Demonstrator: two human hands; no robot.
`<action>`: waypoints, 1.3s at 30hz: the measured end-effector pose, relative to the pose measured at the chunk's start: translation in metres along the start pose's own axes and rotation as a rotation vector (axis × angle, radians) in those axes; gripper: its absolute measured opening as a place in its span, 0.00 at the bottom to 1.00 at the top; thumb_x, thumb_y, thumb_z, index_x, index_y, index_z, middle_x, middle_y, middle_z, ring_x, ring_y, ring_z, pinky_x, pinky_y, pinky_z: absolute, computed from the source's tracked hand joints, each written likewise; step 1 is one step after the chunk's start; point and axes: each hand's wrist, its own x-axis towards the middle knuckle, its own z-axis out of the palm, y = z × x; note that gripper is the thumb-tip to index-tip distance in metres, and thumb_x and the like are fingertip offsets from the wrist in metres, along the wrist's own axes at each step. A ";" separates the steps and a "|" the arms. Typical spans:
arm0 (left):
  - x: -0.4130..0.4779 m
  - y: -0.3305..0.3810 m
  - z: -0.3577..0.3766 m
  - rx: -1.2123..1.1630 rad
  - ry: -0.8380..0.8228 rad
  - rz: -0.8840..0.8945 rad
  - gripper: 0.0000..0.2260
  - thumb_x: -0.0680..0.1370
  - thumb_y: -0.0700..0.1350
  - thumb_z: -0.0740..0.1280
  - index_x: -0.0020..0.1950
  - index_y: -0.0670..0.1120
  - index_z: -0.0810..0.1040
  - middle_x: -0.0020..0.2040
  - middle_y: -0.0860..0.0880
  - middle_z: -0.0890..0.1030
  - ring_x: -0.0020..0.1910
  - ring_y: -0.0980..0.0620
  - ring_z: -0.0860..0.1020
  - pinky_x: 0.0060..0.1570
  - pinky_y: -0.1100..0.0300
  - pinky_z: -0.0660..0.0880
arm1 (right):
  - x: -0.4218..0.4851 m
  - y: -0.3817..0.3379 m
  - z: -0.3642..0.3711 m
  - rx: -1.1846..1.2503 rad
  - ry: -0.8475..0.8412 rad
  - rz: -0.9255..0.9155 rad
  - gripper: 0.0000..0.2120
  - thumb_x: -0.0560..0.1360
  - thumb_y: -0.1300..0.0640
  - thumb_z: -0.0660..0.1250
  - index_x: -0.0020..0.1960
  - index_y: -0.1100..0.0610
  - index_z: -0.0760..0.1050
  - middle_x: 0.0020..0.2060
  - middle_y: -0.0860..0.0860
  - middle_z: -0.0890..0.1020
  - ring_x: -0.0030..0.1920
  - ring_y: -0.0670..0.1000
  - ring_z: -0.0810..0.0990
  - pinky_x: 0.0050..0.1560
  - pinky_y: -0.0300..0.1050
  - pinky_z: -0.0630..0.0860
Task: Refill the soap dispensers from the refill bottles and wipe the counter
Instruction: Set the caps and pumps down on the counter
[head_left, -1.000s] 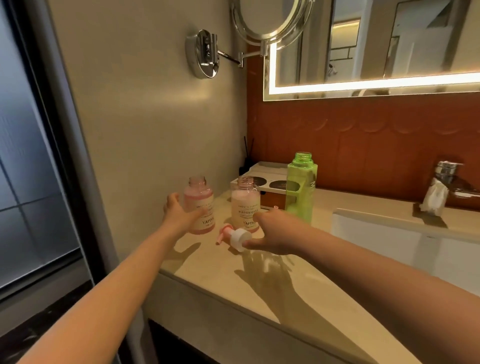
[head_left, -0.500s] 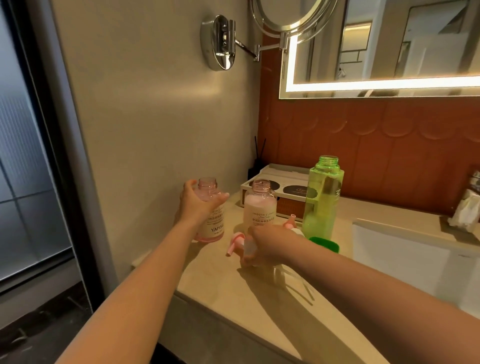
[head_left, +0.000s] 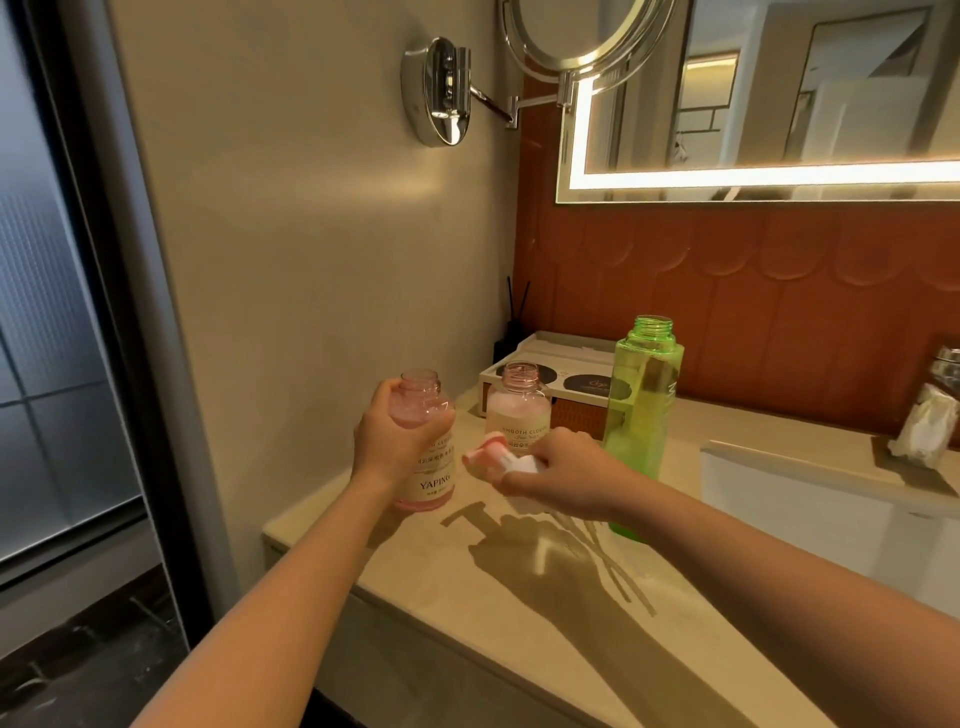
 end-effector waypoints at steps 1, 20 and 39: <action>-0.006 0.002 -0.001 -0.021 -0.013 0.001 0.19 0.67 0.48 0.75 0.54 0.51 0.71 0.50 0.49 0.79 0.48 0.48 0.79 0.43 0.58 0.74 | -0.005 0.003 -0.006 0.064 0.015 0.007 0.16 0.73 0.46 0.66 0.48 0.59 0.78 0.37 0.51 0.79 0.32 0.46 0.74 0.30 0.35 0.69; -0.138 0.052 0.048 -0.316 -0.334 0.138 0.30 0.57 0.57 0.74 0.55 0.49 0.72 0.52 0.51 0.81 0.51 0.52 0.80 0.50 0.57 0.76 | -0.112 0.032 -0.091 1.292 0.620 0.216 0.11 0.73 0.52 0.68 0.47 0.56 0.68 0.46 0.52 0.77 0.53 0.52 0.78 0.47 0.44 0.77; -0.190 0.077 0.101 -0.408 -0.403 0.130 0.30 0.57 0.56 0.75 0.56 0.55 0.71 0.53 0.50 0.80 0.53 0.52 0.79 0.55 0.52 0.76 | -0.153 0.038 -0.125 1.157 0.892 -0.007 0.10 0.75 0.52 0.65 0.52 0.56 0.72 0.45 0.46 0.78 0.48 0.48 0.79 0.52 0.42 0.78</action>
